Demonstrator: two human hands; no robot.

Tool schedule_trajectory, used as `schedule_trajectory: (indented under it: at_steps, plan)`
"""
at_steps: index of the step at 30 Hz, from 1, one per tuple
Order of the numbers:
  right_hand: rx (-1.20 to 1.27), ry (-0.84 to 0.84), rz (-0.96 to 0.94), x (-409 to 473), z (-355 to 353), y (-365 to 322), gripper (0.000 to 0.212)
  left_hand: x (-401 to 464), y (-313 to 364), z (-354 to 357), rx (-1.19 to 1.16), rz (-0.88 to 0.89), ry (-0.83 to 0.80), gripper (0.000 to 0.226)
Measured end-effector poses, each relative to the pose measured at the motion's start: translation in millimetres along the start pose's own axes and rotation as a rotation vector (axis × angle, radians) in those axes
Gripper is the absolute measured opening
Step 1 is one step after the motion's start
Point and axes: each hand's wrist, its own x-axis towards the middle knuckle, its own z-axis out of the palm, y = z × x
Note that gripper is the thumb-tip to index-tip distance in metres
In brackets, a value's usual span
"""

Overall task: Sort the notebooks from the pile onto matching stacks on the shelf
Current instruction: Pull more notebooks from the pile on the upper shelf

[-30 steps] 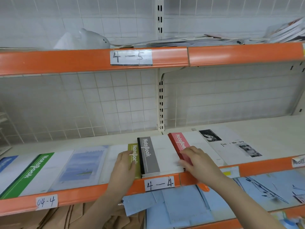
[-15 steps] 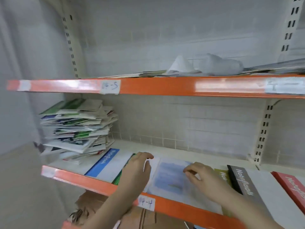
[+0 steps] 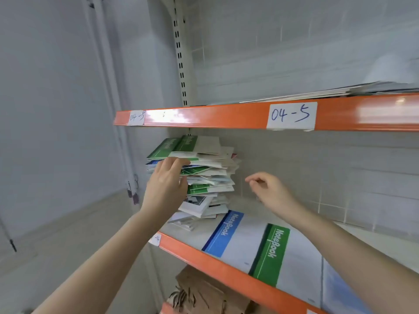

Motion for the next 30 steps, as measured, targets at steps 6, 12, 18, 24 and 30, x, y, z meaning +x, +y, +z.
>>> schedule_trajectory:
  at_steps: [6, 12, 18, 24, 30]
  plan:
    - [-0.006, 0.062, 0.068, 51, 30, -21, 0.023, 57, -53, 1, 0.17, 0.013, -0.073, 0.047]
    - [0.001, 0.094, 0.247, 96, 39, -41, 0.031, 87, -69, 15, 0.052, -0.151, -0.302, 0.063]
    - [0.288, 0.137, 0.401, 118, 59, -42, 0.031, 70, -57, 33, 0.296, 0.021, -0.25, 0.066]
    - [0.493, 0.167, 0.463, 138, 64, -31, 0.033, 59, -54, 35, 0.179, 0.179, -0.173, 0.049]
    - [0.601, 0.163, 0.559, 139, 62, -32, 0.008, 52, -47, 24, -0.094, 0.201, -0.004, 0.034]
